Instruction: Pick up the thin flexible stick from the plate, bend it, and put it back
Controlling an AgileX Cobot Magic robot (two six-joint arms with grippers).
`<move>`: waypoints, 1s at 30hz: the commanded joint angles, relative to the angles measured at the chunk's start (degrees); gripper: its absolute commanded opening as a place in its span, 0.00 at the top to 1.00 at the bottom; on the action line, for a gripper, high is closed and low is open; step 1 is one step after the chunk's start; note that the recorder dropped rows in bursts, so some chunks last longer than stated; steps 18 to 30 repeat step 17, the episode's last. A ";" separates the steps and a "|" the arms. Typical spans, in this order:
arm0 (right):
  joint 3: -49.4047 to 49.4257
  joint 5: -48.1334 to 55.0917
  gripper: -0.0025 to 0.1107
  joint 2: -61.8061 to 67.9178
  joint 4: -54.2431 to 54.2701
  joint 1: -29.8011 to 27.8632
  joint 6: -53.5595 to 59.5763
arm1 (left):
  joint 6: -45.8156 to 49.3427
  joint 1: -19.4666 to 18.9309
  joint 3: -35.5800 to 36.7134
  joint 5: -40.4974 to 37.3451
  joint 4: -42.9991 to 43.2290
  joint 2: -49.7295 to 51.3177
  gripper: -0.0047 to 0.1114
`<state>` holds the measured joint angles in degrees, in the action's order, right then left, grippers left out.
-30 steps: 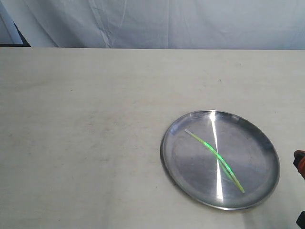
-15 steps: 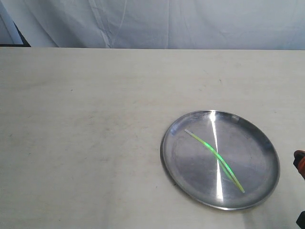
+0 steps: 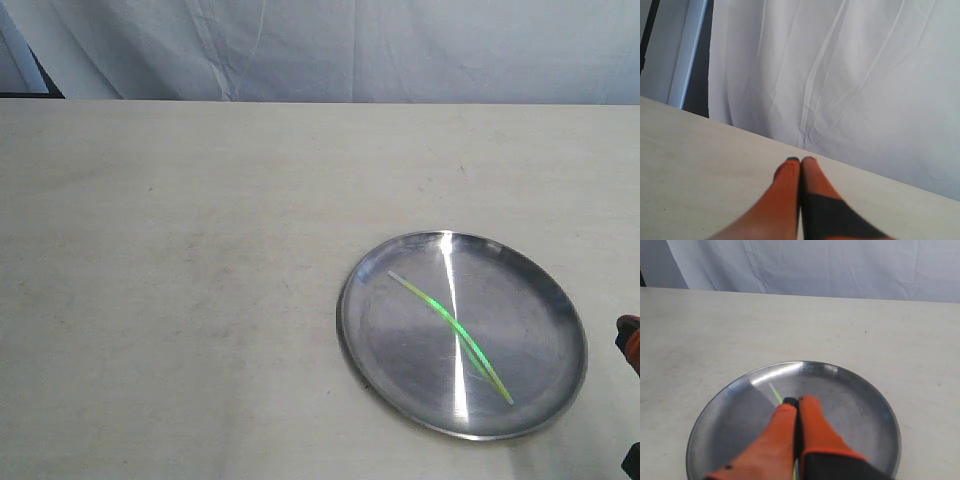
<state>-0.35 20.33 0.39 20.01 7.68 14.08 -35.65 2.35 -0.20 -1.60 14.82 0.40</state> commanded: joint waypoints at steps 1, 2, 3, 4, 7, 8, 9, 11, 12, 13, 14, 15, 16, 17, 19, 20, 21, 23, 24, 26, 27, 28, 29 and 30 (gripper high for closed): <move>0.35 -0.39 0.98 -0.39 -0.03 -0.24 0.35 | 0.11 -0.11 0.20 0.21 0.36 -0.40 0.96; 0.35 -0.39 0.98 -0.39 -0.03 -0.24 0.35 | 0.11 -0.11 0.20 0.21 0.36 -0.40 0.96; 0.35 -0.39 0.98 -0.39 -0.03 -0.24 0.35 | 0.11 -0.11 0.20 0.21 0.36 -0.40 0.96; 0.35 -0.39 0.98 -0.39 -0.03 -0.24 0.35 | 0.11 -0.11 0.20 0.21 0.36 -0.40 0.96; 0.35 -0.60 0.98 -0.39 0.09 -0.24 0.35 | 0.11 -0.11 0.20 0.21 1.57 -0.40 0.96; 0.35 -0.71 0.98 -0.39 0.08 -0.24 0.35 | 0.11 -0.11 0.20 0.21 1.68 -0.40 0.96; 0.35 -0.72 0.98 -0.39 0.19 -0.24 0.35 | 0.11 -0.11 0.20 0.21 1.68 -0.40 0.96; 0.35 -0.61 0.98 -0.39 0.19 -0.24 0.35 | 0.11 -0.11 0.20 0.21 1.68 -0.40 0.96; 0.35 -0.61 0.98 -0.39 0.19 -0.24 0.35 | 0.11 -0.11 0.20 0.07 1.69 -0.40 0.96; 0.35 -0.61 0.98 -0.39 0.19 -0.24 0.35 | 0.11 -0.11 0.20 -0.11 1.69 -0.40 0.96; 0.35 -0.61 0.98 -0.39 0.19 -0.24 0.35 | 0.11 -0.11 0.20 -0.11 1.69 -0.40 0.96; 0.35 -0.61 0.98 -0.39 0.19 -0.24 0.35 | 0.11 -0.11 0.20 -0.11 1.69 -0.40 0.96; 0.35 -0.61 0.98 -0.39 0.19 -0.24 0.35 | 0.11 -0.11 0.20 -0.11 1.69 -0.40 0.96; 0.35 -0.61 0.98 -0.39 0.19 -0.24 0.35 | 0.11 -0.11 0.20 -0.11 1.69 -0.40 0.96; 0.35 -0.61 0.98 -0.39 0.19 -0.24 0.35 | 0.11 -0.11 0.20 -0.11 1.69 -0.40 0.96; 0.35 -0.61 0.98 -0.39 0.19 -0.24 0.35 | 0.11 -0.11 0.20 -0.11 1.69 -0.40 0.96; 0.35 -0.61 0.98 -0.39 0.19 -0.24 0.35 | 0.11 -0.11 0.20 -0.11 1.69 -0.40 0.96; 0.35 -0.61 0.98 -0.39 0.19 -0.24 0.35 | 0.11 -0.11 0.20 -0.11 1.69 -0.40 0.96; 0.35 -0.61 0.98 -0.39 0.19 -0.24 0.35 | 0.11 -0.11 0.20 -0.11 1.69 -0.40 0.96; 0.35 -0.61 0.98 -0.39 0.19 -0.24 0.35 | 0.11 -0.11 0.20 -0.11 1.69 -0.40 0.96; 0.35 -0.61 0.98 -0.39 0.19 -0.24 0.35 | 0.11 -0.11 0.20 -0.11 1.69 -0.40 0.96; 0.35 -0.61 0.98 -0.39 0.19 -0.24 0.35 | 0.11 -0.11 0.20 -0.11 1.69 -0.40 0.96; 0.35 -0.61 0.98 -0.39 0.19 -0.24 0.35 | 0.11 -0.11 0.20 -0.11 1.69 -0.40 0.96; 0.35 -0.61 0.98 -0.39 0.19 -0.24 0.35 | 0.11 -0.11 0.20 -0.11 1.69 -0.40 0.96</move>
